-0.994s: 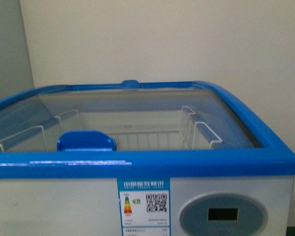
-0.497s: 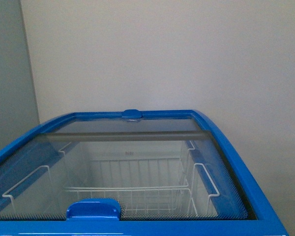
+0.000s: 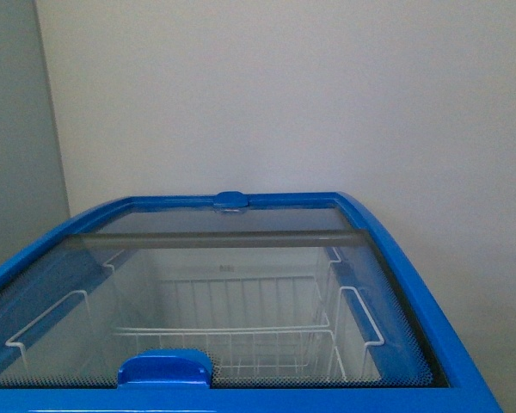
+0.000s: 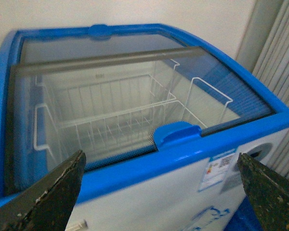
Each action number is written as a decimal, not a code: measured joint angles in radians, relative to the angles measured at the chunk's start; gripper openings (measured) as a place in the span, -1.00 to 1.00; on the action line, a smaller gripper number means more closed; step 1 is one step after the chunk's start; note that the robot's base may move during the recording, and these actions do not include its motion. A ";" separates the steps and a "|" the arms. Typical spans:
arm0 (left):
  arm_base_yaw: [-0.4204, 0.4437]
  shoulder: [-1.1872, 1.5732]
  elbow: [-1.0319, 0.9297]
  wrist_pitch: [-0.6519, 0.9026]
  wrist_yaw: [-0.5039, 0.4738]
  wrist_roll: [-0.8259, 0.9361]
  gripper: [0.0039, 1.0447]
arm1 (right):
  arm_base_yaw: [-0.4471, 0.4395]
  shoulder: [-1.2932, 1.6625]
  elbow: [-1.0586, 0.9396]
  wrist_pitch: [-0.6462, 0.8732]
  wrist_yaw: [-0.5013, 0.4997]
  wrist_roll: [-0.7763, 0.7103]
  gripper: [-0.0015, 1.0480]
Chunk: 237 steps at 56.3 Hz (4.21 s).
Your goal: Put drink in fridge
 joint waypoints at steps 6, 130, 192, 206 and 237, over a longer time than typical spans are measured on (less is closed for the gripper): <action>-0.006 0.198 0.085 0.089 0.063 0.298 0.85 | 0.000 0.000 0.000 0.000 0.000 0.000 -0.23; -0.380 1.149 0.996 0.037 -0.236 1.157 0.85 | 0.000 0.000 0.000 0.000 0.000 0.000 -0.23; -0.101 -0.167 0.079 -0.535 -0.111 -0.366 0.85 | 0.000 0.000 0.000 0.000 0.000 0.000 -0.23; -0.193 -0.613 -0.175 -0.464 -0.521 -0.325 0.52 | 0.000 0.000 0.000 0.000 0.000 0.000 -0.23; -0.258 -0.808 -0.288 -0.430 -0.816 -0.122 -0.96 | -0.080 0.554 0.454 -0.360 -0.601 -0.665 -0.23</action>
